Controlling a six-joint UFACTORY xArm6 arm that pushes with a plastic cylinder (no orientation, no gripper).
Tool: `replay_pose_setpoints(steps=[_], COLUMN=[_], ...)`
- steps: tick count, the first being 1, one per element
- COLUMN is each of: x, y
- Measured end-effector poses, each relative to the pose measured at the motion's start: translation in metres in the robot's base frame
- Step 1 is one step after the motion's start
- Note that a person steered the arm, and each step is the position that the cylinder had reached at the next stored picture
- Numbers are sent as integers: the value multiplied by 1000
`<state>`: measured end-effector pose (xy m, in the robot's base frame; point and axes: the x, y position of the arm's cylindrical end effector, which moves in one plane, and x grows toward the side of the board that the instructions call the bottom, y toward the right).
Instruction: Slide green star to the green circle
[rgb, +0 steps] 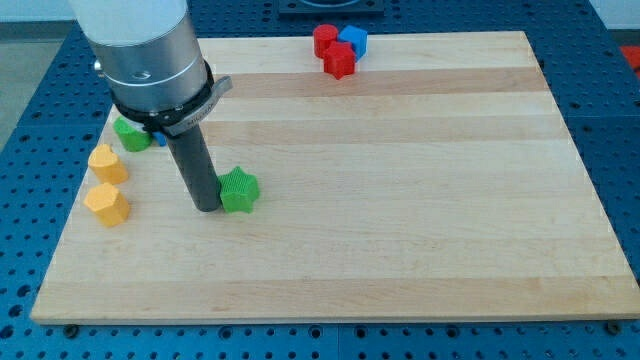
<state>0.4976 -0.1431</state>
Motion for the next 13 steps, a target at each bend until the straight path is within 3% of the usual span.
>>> replay_pose_setpoints(steps=[2,5,7,9,10,11,13], x=[74,79,78,12,1,-2,5], y=[19,41,49,43,11,0,38])
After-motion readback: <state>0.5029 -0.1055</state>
